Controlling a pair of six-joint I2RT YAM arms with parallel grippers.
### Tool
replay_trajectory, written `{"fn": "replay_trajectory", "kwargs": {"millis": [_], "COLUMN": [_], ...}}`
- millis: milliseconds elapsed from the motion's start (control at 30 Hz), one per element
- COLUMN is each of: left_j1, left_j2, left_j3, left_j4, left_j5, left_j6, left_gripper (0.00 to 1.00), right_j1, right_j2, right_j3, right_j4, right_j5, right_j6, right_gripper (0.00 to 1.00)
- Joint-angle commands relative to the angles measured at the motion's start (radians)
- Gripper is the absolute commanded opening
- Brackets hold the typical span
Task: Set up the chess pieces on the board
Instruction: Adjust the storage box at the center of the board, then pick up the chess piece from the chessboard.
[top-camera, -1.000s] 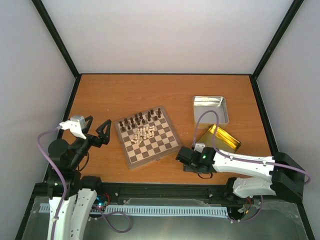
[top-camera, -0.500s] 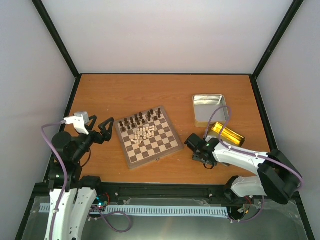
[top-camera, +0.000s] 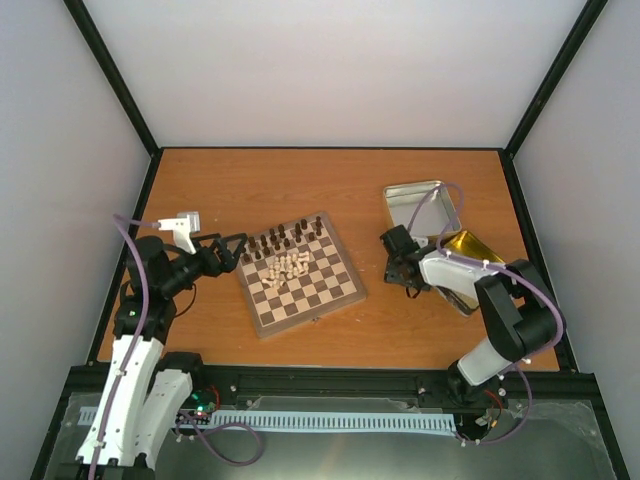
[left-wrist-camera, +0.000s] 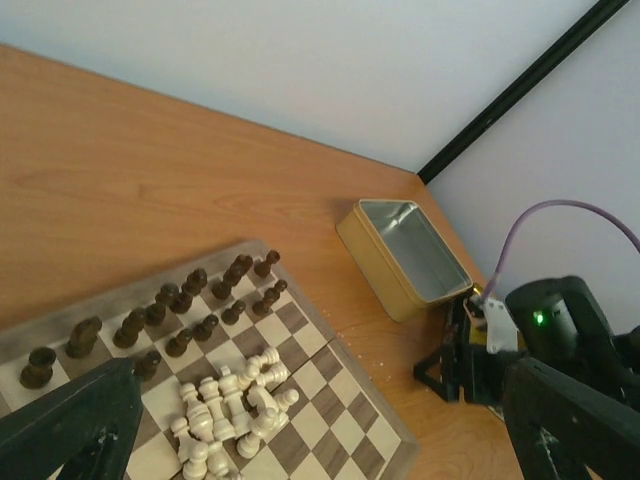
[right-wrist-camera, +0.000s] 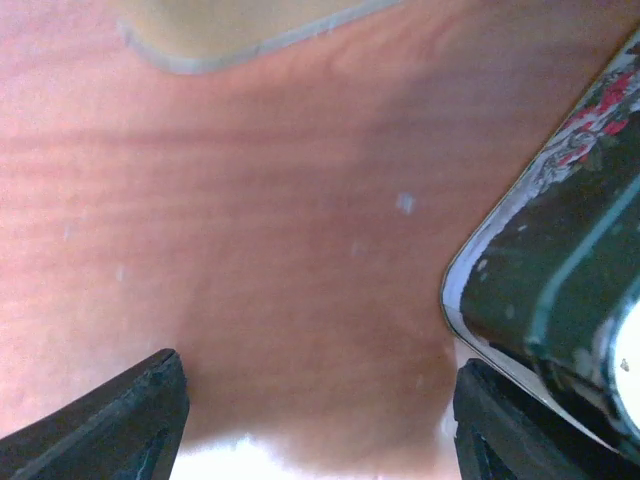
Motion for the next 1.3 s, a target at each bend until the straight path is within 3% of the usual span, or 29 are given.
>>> {"fn": "replay_trajectory", "kwargs": {"millis": [0, 200, 367, 600, 667, 800, 1033, 1267], "left_j1": [0.007, 0.007, -0.007, -0.19, -0.232, -0.267, -0.267, -0.267], "left_j2": [0.037, 0.098, 0.144, 0.276, 0.324, 0.368, 0.286, 0.164], "left_j3": [-0.001, 0.011, -0.001, 0.003, 0.013, 0.014, 0.02, 0.014], "left_j4": [0.069, 0.025, 0.009, -0.028, -0.038, -0.027, -0.028, -0.062], "left_j5": [0.029, -0.039, -0.108, -0.298, -0.331, -0.363, -0.44, -0.552], "left_j6": [-0.041, -0.033, -0.052, -0.111, -0.124, -0.136, -0.136, -0.126], "left_gripper": [1.0, 1.0, 0.97, 0.84, 0.79, 0.74, 0.74, 0.8], "right_j1": [-0.086, -0.149, -0.13, -0.024, 0.031, 0.147, 0.359, 0.438], "right_j2": [0.053, 0.042, -0.063, -0.222, -0.219, -0.137, 0.115, 0.283], "right_j3": [0.04, 0.047, 0.077, 0.124, 0.143, 0.211, 0.481, 0.641], "right_j4": [0.09, 0.096, 0.09, 0.103, 0.119, 0.133, 0.03, -0.037], "right_j5": [-0.02, -0.052, -0.245, -0.353, -0.368, -0.358, -0.269, -0.222], "right_j6": [-0.107, -0.163, -0.224, -0.213, -0.226, -0.235, -0.229, -0.192], "right_gripper": [0.73, 0.73, 0.73, 0.7, 0.62, 0.52, 0.5, 0.38]}}
